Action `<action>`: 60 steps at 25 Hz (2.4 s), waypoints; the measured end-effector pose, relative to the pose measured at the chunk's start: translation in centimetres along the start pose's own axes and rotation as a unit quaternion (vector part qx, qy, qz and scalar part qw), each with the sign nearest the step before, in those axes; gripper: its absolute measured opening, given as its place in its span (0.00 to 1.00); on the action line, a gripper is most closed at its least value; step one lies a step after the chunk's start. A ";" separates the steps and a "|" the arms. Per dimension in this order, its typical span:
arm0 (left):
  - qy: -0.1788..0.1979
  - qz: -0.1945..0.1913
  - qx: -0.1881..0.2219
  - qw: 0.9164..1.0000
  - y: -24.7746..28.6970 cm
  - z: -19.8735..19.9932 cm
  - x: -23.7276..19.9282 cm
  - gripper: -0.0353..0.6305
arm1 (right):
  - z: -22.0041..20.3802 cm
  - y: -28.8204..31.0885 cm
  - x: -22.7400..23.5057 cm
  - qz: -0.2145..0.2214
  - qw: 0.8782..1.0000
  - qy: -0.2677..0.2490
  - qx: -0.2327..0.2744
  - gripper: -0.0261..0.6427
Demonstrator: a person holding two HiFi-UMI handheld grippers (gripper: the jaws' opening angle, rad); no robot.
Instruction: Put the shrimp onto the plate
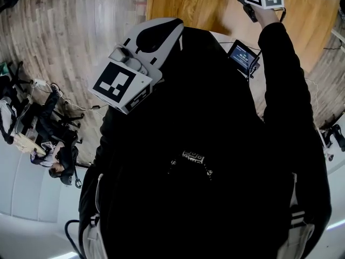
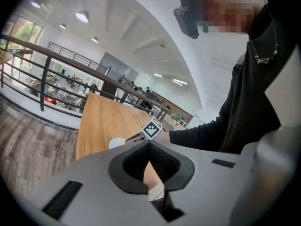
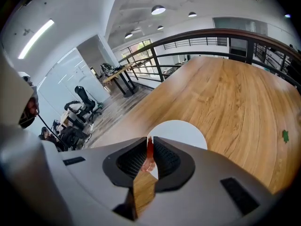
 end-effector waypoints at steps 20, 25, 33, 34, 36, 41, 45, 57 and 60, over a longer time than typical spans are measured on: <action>-0.025 0.074 0.014 0.997 -3.8 -2.7 2.3 0.06 | -4.5 3.7 3.7 -0.081 0.994 -0.014 -0.070 0.12; -0.015 0.092 0.017 0.995 -3.9 -3.1 1.8 0.06 | -5.5 4.8 4.2 -0.081 0.994 -0.020 -0.064 0.13; 0.023 0.056 0.037 0.997 -5.0 -1.0 3.9 0.06 | -2.8 -0.7 1.8 -0.038 0.998 0.035 0.037 0.25; 0.031 0.050 0.038 0.998 -4.6 -0.9 4.0 0.06 | -2.6 -1.6 1.7 -0.033 0.997 0.038 0.056 0.25; 0.045 0.035 0.038 0.998 -3.8 -0.3 4.0 0.06 | -2.1 -3.6 1.4 -0.025 0.994 0.050 0.095 0.25; 0.074 -0.018 0.035 0.997 0.0 2.6 2.1 0.06 | 0.3 -8.0 0.8 -0.039 0.987 0.002 0.159 0.19; 0.093 -0.077 0.030 0.992 1.8 5.6 3.8 0.06 | 1.8 -16.2 -2.4 -0.062 0.974 -0.020 0.215 0.11; 0.108 -0.203 0.033 0.973 10.9 8.8 11.5 0.06 | 0.1 -33.3 -8.3 -0.064 0.926 0.005 0.372 0.07; 0.129 -0.201 0.022 0.971 11.1 8.7 11.9 0.06 | 0.8 -34.1 -8.8 -0.094 0.925 -0.015 0.367 0.07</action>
Point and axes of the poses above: the fingertips, and each gripper's own axes: y forward along the fingers, x to its right, z out of its top, the point moved 8 cm from there along -y, backward along the fingers, and after that the axes turned 12 degrees about x, right-handed, at the moved point
